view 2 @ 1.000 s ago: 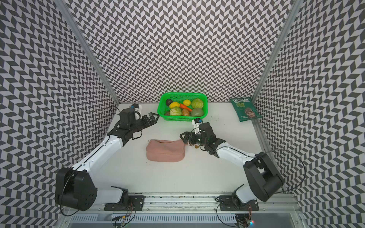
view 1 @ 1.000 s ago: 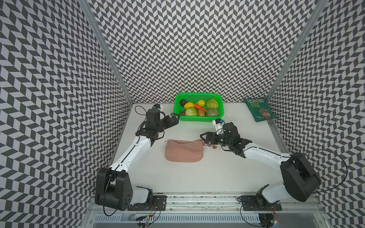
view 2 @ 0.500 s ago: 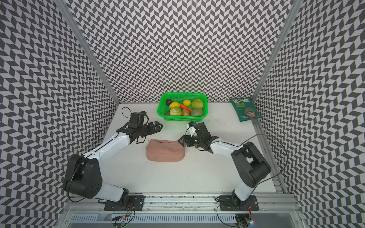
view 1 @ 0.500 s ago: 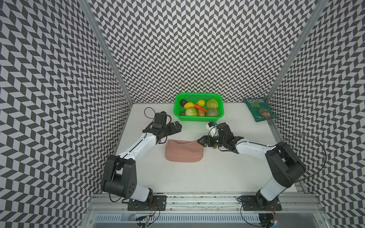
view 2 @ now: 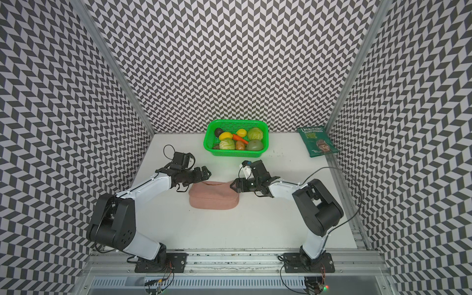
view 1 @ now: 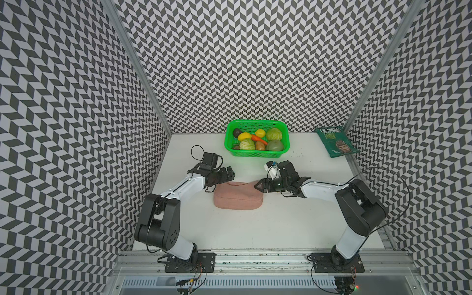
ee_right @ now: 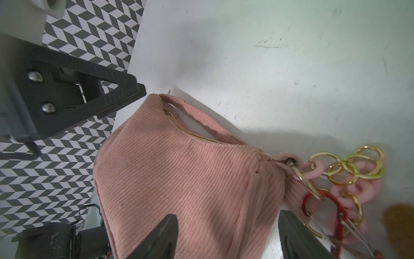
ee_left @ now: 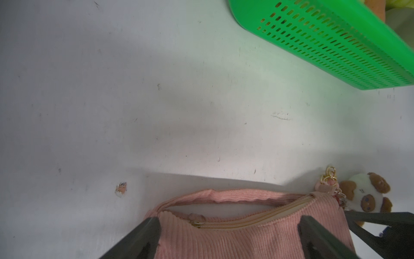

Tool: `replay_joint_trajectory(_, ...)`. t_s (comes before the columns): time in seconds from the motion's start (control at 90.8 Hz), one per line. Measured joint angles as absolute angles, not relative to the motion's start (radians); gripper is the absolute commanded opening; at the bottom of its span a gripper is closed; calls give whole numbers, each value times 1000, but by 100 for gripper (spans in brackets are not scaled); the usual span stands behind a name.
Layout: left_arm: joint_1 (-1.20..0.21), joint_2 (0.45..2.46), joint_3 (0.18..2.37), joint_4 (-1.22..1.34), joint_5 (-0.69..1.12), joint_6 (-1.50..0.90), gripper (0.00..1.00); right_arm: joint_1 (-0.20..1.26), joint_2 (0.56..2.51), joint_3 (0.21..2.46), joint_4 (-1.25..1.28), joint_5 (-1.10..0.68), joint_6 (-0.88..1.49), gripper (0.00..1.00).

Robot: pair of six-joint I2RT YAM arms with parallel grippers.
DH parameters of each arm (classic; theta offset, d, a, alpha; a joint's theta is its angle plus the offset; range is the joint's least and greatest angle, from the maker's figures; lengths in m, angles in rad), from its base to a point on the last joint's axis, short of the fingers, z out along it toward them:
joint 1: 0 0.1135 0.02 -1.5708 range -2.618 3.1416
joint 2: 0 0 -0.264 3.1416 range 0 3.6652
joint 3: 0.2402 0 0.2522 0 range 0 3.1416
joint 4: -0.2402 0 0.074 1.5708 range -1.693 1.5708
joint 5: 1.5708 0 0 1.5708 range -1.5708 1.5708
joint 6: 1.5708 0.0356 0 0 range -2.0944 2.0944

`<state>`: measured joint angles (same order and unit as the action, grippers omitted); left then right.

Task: Remove the decoration from the bag
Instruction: Pick up the bag from the center of the board.

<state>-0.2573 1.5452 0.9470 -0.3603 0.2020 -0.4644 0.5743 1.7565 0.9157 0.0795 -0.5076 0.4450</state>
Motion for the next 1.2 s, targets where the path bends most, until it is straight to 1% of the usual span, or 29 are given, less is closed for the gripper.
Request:
replay_joint_trajectory(0.088,-257,1545,928,-359,213,-461,94,574,1762,925,80,-514,445,71)
replay_joint_trajectory(0.275,-257,1545,884,-339,241,-457,85,574,1784,935,84,-522,452,70)
replay_joint_trajectory(0.353,-255,1546,881,-332,253,-458,81,574,1803,942,84,-527,455,68)
replay_joint_trajectory(0.43,-255,1552,880,-324,265,-456,74,574,1822,949,85,-532,459,63)
replay_joint_trajectory(0.507,-254,1558,878,-317,276,-453,65,574,1834,955,84,-534,464,54)
replay_joint_trajectory(0.551,-253,1559,877,-315,284,-457,57,574,1839,959,84,-536,463,48)
replay_joint_trajectory(0.639,-253,1562,873,-310,297,-447,36,574,1843,963,84,-540,469,32)
replay_joint_trajectory(0.705,-252,1564,868,-307,303,-441,18,573,1843,963,82,-540,472,18)
replay_joint_trajectory(0.782,-249,1565,866,-307,304,-449,4,572,1843,963,81,-540,471,2)
replay_joint_trajectory(0.804,-248,1565,866,-307,308,-440,0,572,1843,963,81,-541,476,0)
replay_joint_trajectory(1.002,-248,1565,879,-301,307,-442,0,573,1824,963,81,-537,477,0)
replay_joint_trajectory(1.201,-247,1564,977,-276,268,-439,0,572,1708,952,136,-485,483,0)
